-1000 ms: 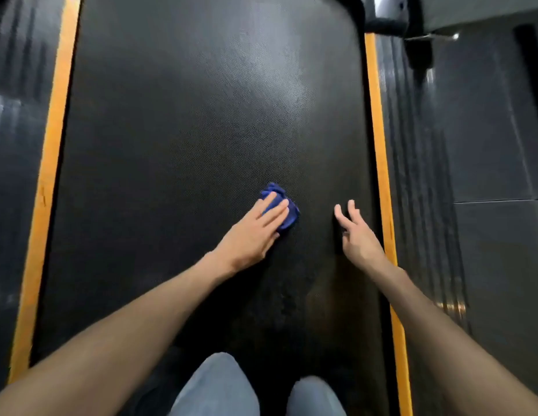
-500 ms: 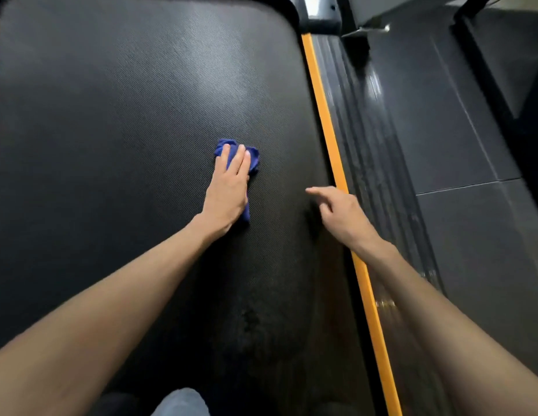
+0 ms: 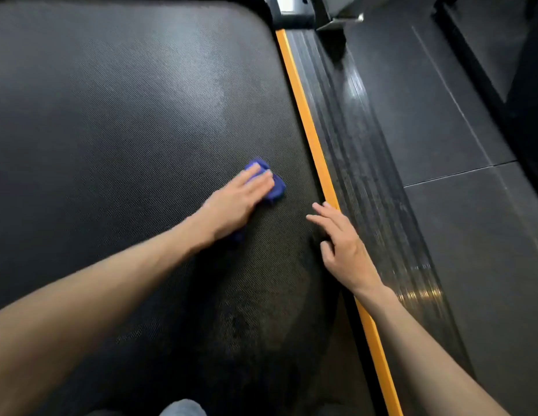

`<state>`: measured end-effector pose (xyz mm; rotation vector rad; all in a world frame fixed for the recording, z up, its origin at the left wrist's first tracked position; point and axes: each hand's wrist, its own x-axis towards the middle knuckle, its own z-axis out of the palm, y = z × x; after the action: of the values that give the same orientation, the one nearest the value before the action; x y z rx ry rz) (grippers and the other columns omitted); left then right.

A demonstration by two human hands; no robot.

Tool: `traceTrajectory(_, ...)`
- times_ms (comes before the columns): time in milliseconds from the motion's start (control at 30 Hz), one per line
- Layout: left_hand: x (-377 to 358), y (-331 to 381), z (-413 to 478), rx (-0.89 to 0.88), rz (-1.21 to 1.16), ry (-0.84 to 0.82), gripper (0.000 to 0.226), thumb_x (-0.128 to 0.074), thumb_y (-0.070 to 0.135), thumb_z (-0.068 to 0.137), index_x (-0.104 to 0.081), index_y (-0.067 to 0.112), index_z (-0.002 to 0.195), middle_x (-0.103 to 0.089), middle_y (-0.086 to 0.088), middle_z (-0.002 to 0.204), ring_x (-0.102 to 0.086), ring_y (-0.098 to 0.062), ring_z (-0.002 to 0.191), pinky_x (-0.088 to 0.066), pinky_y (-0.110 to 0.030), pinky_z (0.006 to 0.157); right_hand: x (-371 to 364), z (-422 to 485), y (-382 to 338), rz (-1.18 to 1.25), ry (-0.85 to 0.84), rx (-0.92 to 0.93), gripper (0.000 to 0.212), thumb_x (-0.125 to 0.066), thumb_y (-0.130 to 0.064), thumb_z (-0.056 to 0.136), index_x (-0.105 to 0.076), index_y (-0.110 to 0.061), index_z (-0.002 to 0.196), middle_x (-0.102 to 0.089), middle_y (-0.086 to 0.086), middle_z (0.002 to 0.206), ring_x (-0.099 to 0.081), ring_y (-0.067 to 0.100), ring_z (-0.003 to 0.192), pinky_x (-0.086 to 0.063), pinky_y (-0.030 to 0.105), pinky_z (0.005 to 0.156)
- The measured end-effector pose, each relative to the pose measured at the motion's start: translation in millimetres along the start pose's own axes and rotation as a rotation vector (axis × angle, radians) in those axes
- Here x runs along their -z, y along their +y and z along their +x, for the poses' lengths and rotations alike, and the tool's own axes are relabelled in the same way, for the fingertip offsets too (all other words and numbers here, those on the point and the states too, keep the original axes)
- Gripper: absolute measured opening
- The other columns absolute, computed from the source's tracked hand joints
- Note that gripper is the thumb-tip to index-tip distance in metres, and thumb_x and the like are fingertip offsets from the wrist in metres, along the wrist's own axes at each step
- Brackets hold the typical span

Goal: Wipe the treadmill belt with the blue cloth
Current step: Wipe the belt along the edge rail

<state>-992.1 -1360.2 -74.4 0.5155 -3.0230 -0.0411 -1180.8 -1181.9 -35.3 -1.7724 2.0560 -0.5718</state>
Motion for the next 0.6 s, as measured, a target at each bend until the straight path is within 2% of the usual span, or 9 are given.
traceTrajectory(100,2,-36,21,0.19,-0.071,-0.004,0.05,-0.031,0.011,0.082,-0.053,-0.008,0.123,-0.054,-0.024,0.128,-0.046,-0.046,0.121,-0.033,-0.051,0.103,6,-2,10,-0.074,0.079,-0.106,0.058,-0.042,-0.002,0.086,-0.036,-0.008,0.143,-0.031,0.002,0.151,-0.017,0.01,0.142,-0.002,0.02,0.117)
traceTrajectory(167,-1,-33,27,0.321,-0.165,0.078,0.046,-0.031,0.012,0.088,-0.052,-0.008,0.124,-0.052,-0.024,0.131,-0.042,-0.047,0.125,-0.029,-0.047,0.107,4,-4,15,-0.119,0.067,-0.116,0.058,-0.037,-0.009,0.089,-0.028,-0.01,0.146,-0.024,0.0,0.154,-0.013,0.01,0.143,0.0,0.019,0.117)
traceTrajectory(233,-1,-12,28,0.405,-0.238,0.158,0.042,-0.036,0.013,0.091,-0.055,-0.008,0.121,-0.053,-0.024,0.129,-0.044,-0.046,0.123,-0.027,-0.042,0.108,1,-6,16,-0.157,0.073,-0.1,0.057,-0.033,-0.013,0.09,-0.028,-0.011,0.146,-0.023,-0.001,0.154,-0.013,0.009,0.143,-0.003,0.021,0.117)
traceTrajectory(267,-3,4,26,0.366,-0.224,0.18,0.041,-0.037,0.014,0.091,-0.057,-0.008,0.119,-0.055,-0.023,0.127,-0.047,-0.046,0.121,-0.028,-0.041,0.108,0,-6,16,-0.166,0.083,-0.1,0.057,-0.031,-0.015,0.089,-0.029,-0.01,0.146,-0.024,0.0,0.154,-0.014,0.009,0.143,-0.004,0.022,0.118)
traceTrajectory(333,-3,46,15,0.116,-0.139,0.175,0.042,-0.037,0.016,0.088,-0.059,-0.004,0.119,-0.058,-0.019,0.126,-0.05,-0.041,0.12,-0.029,-0.042,0.108,0,-6,15,-0.17,0.098,-0.098,0.057,-0.028,-0.018,0.089,-0.03,-0.01,0.145,-0.026,0.001,0.153,-0.016,0.009,0.142,-0.008,0.025,0.118)
traceTrajectory(433,4,105,-11,-0.35,-0.128,0.004,0.046,-0.034,0.015,0.085,-0.057,0.004,0.124,-0.055,-0.011,0.132,-0.046,-0.03,0.127,-0.026,-0.042,0.112,-1,-6,17,-0.182,0.114,-0.083,0.058,-0.028,-0.018,0.088,-0.031,-0.009,0.145,-0.026,0.002,0.153,-0.019,0.011,0.143,-0.014,0.031,0.118)
traceTrajectory(500,8,114,-15,-0.527,-0.139,-0.078,0.048,-0.034,0.013,0.084,-0.055,0.004,0.126,-0.053,-0.008,0.135,-0.043,-0.026,0.13,-0.019,-0.039,0.115,-2,-6,18,-0.195,0.126,-0.083,0.057,-0.028,-0.017,0.088,-0.031,-0.009,0.145,-0.027,0.002,0.153,-0.02,0.012,0.142,-0.017,0.033,0.117)
traceTrajectory(533,9,106,-10,-0.537,-0.148,-0.046,0.047,-0.034,0.011,0.084,-0.056,0.003,0.125,-0.054,-0.01,0.133,-0.044,-0.026,0.129,-0.016,-0.036,0.116,-2,-6,19,-0.194,0.13,-0.082,0.057,-0.028,-0.017,0.088,-0.031,-0.009,0.145,-0.027,0.002,0.153,-0.02,0.012,0.142,-0.017,0.033,0.117)
traceTrajectory(600,2,74,13,-0.36,-0.183,0.033,0.044,-0.037,0.009,0.083,-0.059,-0.003,0.119,-0.059,-0.016,0.126,-0.047,-0.032,0.124,-0.012,-0.033,0.114,-4,-6,19,-0.187,0.139,-0.086,0.058,-0.03,-0.017,0.088,-0.032,-0.009,0.145,-0.028,0.002,0.153,-0.02,0.012,0.142,-0.018,0.033,0.118)
